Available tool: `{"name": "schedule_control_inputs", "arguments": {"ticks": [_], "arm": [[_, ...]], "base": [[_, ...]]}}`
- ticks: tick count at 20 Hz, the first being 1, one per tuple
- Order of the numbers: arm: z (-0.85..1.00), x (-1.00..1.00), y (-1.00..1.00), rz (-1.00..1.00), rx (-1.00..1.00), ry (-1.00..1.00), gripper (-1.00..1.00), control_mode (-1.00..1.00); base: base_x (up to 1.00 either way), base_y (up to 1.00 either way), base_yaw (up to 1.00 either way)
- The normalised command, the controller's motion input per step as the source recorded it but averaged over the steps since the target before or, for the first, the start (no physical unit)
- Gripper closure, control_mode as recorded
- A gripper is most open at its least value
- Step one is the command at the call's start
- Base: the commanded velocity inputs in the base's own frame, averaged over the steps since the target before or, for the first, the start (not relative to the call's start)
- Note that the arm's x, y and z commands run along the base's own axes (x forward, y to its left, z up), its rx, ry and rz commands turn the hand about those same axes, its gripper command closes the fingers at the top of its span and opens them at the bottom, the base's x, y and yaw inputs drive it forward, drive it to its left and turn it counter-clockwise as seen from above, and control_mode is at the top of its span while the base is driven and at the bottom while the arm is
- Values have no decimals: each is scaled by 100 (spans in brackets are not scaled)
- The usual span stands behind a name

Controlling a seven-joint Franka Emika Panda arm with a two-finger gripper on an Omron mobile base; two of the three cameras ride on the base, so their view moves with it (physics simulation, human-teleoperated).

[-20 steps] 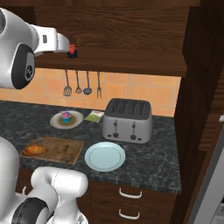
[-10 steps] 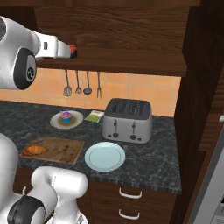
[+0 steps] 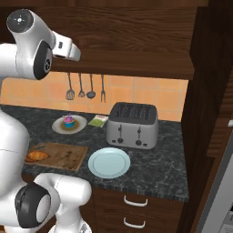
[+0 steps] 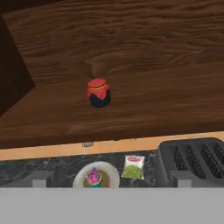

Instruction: From the different types of pastries on the counter, select a croissant and place it on the cutting board. Then retrieve a jar of jam from the cabinet and place it alongside the croissant on the cutting board.

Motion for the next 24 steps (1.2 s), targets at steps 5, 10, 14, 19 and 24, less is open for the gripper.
{"name": "schedule_control_inputs", "arguments": {"ticks": [5,10,14,19,24], "arm": [[0,59,23,1,-6,17,-100,-100],[0,42,0,5,0,-2,-100,-100],[0,16,8,4,-1,-11,-100,-100],[-8,0,18,5,-9,-32,-100,-100],[-11,4,7,5,-6,-22,-100,-100]], "base": [[0,0,0],[0,0,0],[0,0,0],[0,0,0],[0,0,0]]}}
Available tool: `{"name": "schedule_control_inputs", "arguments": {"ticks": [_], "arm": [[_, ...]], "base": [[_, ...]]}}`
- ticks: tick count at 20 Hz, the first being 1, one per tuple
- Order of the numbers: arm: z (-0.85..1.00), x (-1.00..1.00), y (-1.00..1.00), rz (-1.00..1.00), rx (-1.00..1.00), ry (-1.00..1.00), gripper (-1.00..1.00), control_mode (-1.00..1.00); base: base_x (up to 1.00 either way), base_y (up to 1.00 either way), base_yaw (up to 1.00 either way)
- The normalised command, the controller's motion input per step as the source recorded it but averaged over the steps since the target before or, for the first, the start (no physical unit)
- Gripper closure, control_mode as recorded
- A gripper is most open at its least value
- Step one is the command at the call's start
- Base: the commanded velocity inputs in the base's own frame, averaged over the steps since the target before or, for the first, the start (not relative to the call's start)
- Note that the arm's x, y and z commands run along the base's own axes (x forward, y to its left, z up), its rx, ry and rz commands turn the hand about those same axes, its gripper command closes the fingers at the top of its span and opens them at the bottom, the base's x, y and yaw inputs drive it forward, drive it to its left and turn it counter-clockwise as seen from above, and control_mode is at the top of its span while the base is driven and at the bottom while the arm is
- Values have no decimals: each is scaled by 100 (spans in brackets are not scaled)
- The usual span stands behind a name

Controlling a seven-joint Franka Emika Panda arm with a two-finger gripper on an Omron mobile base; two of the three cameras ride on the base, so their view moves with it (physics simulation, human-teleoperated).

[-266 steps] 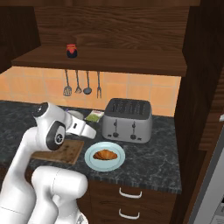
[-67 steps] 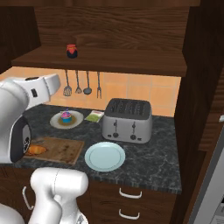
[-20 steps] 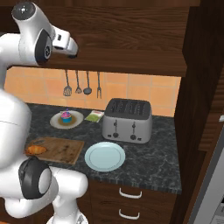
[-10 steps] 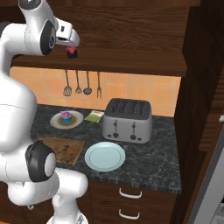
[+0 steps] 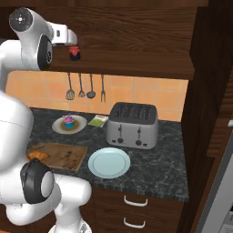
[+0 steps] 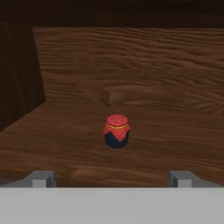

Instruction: From the different types of pastries on the counter, select a croissant and place it on the cutting board. Then retrieve a jar of jam from the cabinet and place it alongside the croissant on the cutting board.

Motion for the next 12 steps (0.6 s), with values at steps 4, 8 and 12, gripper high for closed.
{"name": "schedule_control_inputs", "arguments": {"ticks": [4,8,12], "arm": [[-8,67,-1,1,4,10,-100,-100],[0,39,0,0,1,8,-100,-100],[0,29,0,0,0,2,-100,-100]], "base": [[0,0,0],[0,0,0],[0,0,0]]}}
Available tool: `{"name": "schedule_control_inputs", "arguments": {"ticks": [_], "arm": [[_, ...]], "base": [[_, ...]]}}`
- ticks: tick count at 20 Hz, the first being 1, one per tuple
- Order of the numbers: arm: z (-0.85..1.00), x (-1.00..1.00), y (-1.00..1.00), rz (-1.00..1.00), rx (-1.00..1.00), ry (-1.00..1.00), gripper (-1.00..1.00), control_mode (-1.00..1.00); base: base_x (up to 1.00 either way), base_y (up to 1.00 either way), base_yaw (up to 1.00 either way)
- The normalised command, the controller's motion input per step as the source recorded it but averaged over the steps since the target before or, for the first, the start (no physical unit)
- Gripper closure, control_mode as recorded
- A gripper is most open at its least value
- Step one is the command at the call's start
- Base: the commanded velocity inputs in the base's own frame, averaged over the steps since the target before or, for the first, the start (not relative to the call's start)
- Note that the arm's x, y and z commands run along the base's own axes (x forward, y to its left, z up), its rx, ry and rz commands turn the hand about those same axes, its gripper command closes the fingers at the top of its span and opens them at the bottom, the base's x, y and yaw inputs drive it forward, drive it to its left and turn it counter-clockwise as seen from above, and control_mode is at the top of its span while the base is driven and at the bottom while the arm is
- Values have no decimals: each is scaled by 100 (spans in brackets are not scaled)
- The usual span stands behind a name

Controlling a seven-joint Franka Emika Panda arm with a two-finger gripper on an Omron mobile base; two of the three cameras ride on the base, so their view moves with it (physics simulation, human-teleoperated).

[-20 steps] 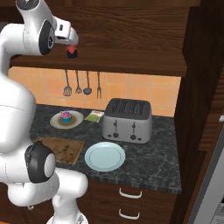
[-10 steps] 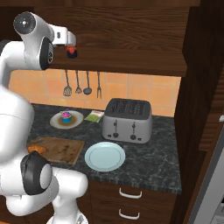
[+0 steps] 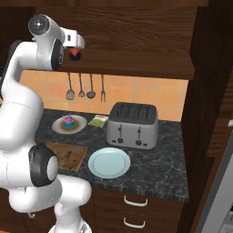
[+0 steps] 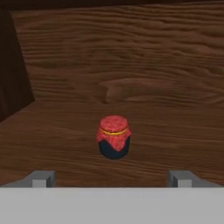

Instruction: From the different types of pastries on the counter, select a croissant and place it on the cutting board. Then retrieve a jar of jam from the cabinet and place it alongside the croissant on the cutting board.

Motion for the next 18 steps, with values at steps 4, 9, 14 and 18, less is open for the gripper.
{"name": "schedule_control_inputs", "arguments": {"ticks": [4,9,14,18], "arm": [[-16,66,0,0,0,5,-100,-100],[-14,27,11,1,0,7,-100,-100],[-6,17,7,1,0,4,-100,-100],[-1,14,0,0,0,0,-100,-100]], "base": [[0,0,0],[0,0,0],[0,0,0],[0,0,0]]}}
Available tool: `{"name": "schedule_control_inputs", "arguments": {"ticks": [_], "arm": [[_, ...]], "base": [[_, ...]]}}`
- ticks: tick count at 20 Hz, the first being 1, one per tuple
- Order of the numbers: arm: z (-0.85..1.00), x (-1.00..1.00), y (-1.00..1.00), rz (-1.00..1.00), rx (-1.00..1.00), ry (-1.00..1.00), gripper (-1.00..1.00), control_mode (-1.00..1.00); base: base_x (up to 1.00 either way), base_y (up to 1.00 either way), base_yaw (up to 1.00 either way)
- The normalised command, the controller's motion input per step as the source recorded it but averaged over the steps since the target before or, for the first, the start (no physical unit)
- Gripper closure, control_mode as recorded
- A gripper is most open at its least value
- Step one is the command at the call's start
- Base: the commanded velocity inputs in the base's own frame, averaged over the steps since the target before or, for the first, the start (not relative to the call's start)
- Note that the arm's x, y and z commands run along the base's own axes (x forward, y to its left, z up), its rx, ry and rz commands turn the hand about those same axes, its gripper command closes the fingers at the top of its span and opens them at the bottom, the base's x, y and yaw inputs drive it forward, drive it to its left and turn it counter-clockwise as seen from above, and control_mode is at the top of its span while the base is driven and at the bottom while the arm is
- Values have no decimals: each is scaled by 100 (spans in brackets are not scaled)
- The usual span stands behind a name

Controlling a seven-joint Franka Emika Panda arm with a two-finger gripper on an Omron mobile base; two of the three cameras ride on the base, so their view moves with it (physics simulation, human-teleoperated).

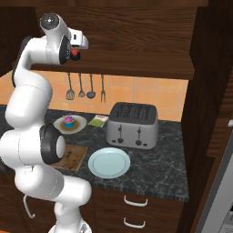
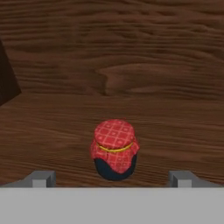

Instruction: From the different types of pastries on the counter, select a croissant and place it on the cutting board. Then retrieve a jar of jam from the cabinet and place it alongside the croissant on the cutting board.

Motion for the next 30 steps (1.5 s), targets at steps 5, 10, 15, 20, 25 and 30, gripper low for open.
{"name": "schedule_control_inputs", "arguments": {"ticks": [5,10,15,20,25,30], "arm": [[-20,58,0,0,0,0,-100,-100],[-7,15,0,0,0,0,-100,-100],[-5,13,3,0,0,0,-100,-100],[-31,39,14,0,0,-1,-100,-100],[-39,28,24,0,-1,0,100,-100],[-13,4,-3,0,2,1,100,-100]], "base": [[0,0,0],[0,0,0],[0,0,0],[0,0,0],[0,0,0],[0,0,0]]}}
